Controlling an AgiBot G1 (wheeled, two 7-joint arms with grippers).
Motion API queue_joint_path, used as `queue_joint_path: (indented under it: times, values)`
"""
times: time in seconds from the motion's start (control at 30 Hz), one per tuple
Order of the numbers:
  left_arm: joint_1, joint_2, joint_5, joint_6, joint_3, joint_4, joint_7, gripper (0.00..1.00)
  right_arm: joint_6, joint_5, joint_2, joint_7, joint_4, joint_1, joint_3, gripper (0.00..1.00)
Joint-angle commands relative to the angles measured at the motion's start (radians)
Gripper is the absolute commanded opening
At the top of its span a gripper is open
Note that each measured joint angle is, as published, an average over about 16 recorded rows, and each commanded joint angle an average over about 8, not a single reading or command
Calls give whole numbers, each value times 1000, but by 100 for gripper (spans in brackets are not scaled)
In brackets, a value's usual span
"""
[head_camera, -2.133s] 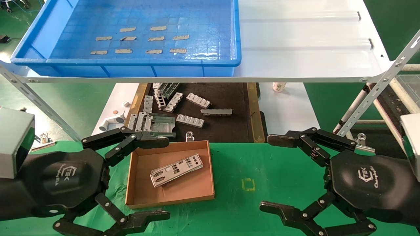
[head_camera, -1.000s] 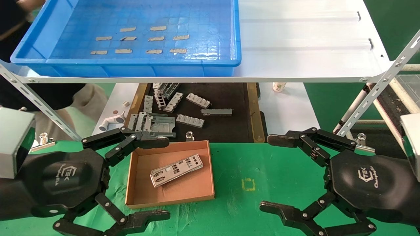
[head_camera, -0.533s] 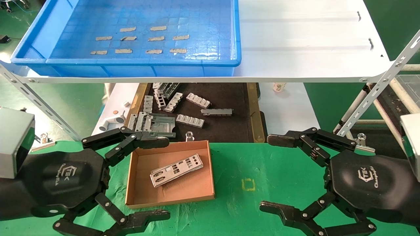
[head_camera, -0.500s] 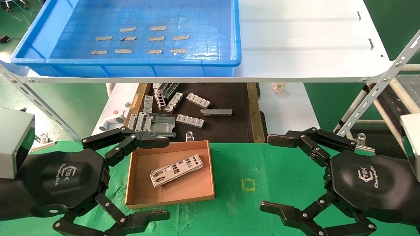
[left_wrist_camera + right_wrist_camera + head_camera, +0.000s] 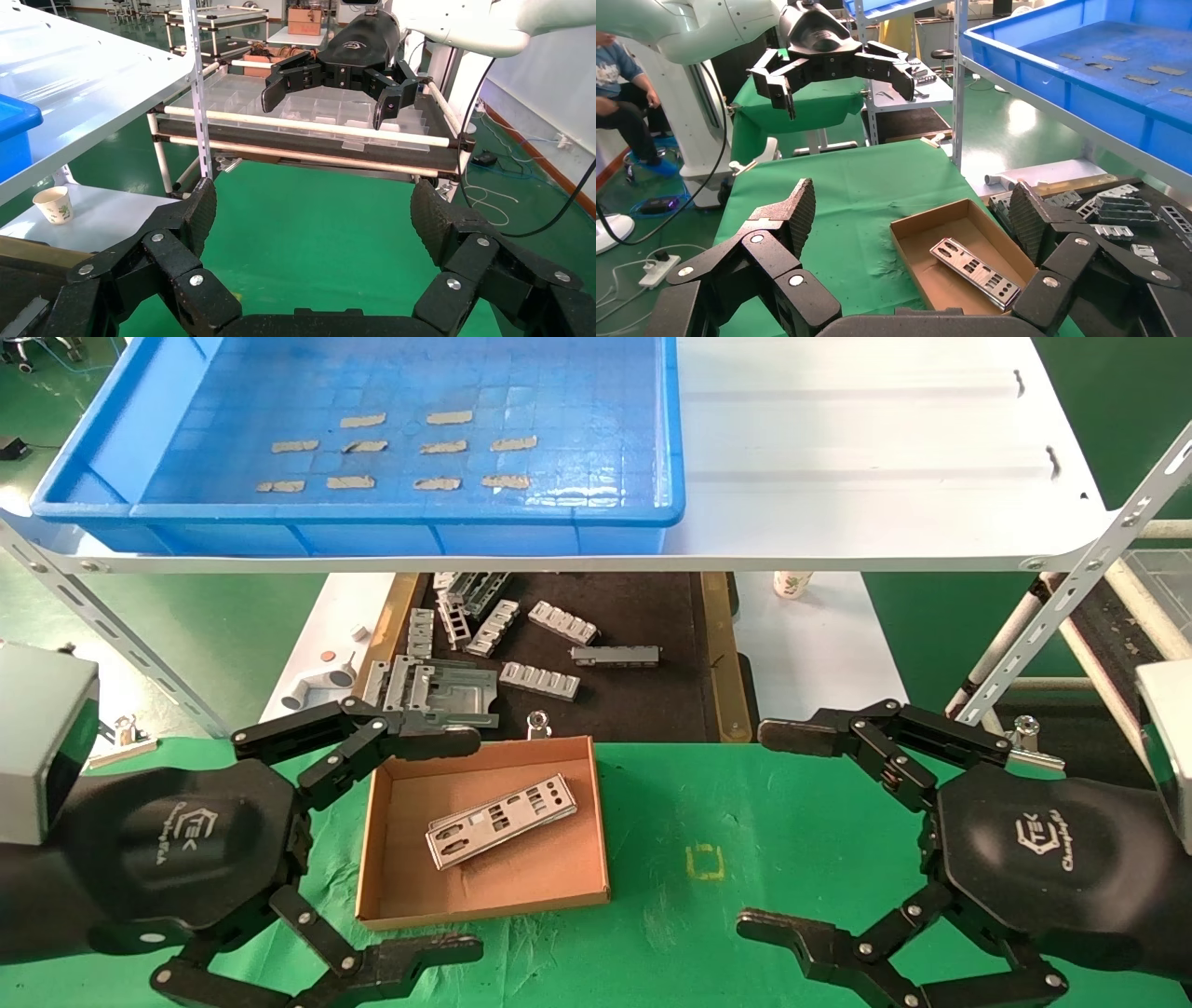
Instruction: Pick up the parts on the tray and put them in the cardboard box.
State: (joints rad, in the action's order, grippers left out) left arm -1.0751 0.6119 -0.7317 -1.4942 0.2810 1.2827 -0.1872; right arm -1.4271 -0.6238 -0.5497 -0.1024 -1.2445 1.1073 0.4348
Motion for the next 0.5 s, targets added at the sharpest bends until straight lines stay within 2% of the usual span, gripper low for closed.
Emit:
queue_joint_path:
  times: [0.03, 0.5]
  values:
    - [0, 0, 0, 0, 0, 0, 0, 100, 0, 0, 0, 0, 0, 0, 0, 100]
    - [0, 0, 0, 0, 0, 0, 0, 100, 0, 0, 0, 0, 0, 0, 0, 100]
